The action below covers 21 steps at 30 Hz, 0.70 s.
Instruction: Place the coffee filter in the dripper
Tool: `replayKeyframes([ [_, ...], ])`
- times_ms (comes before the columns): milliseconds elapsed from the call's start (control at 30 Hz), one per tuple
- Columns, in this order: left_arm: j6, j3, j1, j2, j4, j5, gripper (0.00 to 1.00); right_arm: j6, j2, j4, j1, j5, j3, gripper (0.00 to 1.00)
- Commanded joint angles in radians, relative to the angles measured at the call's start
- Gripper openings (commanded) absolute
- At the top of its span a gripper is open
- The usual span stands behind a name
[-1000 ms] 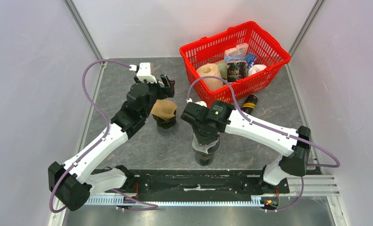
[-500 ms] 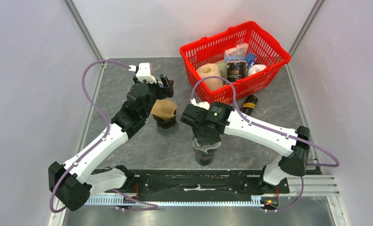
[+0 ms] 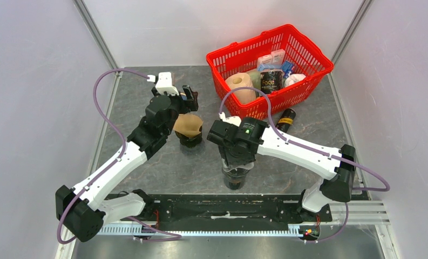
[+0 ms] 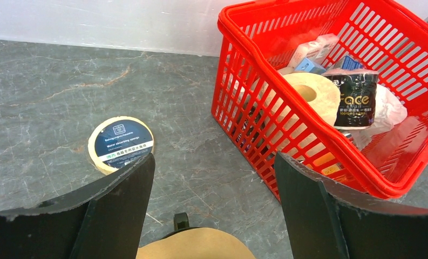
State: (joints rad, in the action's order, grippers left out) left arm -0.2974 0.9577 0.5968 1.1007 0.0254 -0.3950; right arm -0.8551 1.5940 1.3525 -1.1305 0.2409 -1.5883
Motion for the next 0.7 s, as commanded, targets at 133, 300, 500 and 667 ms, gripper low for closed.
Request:
replayKeyframes([
  [133, 0.028, -0.015, -0.004, -0.027, 0.05, -0.038, 0.88, -0.026, -0.008, 0.011, -0.006, 0.037, 0.026, 0.69],
  [300, 0.028, -0.018, -0.005, -0.036, 0.05, -0.041, 0.88, -0.021, -0.013, 0.001, -0.005, 0.034, 0.029, 0.68],
  [500, 0.027, -0.018, -0.005, -0.034, 0.05, -0.038, 0.88, -0.017, -0.022, 0.001, -0.005, 0.051, 0.017, 0.6],
  [667, 0.027, -0.019, -0.004, -0.036, 0.051, -0.034, 0.88, -0.01, -0.026, -0.001, -0.005, 0.059, 0.01, 0.5],
])
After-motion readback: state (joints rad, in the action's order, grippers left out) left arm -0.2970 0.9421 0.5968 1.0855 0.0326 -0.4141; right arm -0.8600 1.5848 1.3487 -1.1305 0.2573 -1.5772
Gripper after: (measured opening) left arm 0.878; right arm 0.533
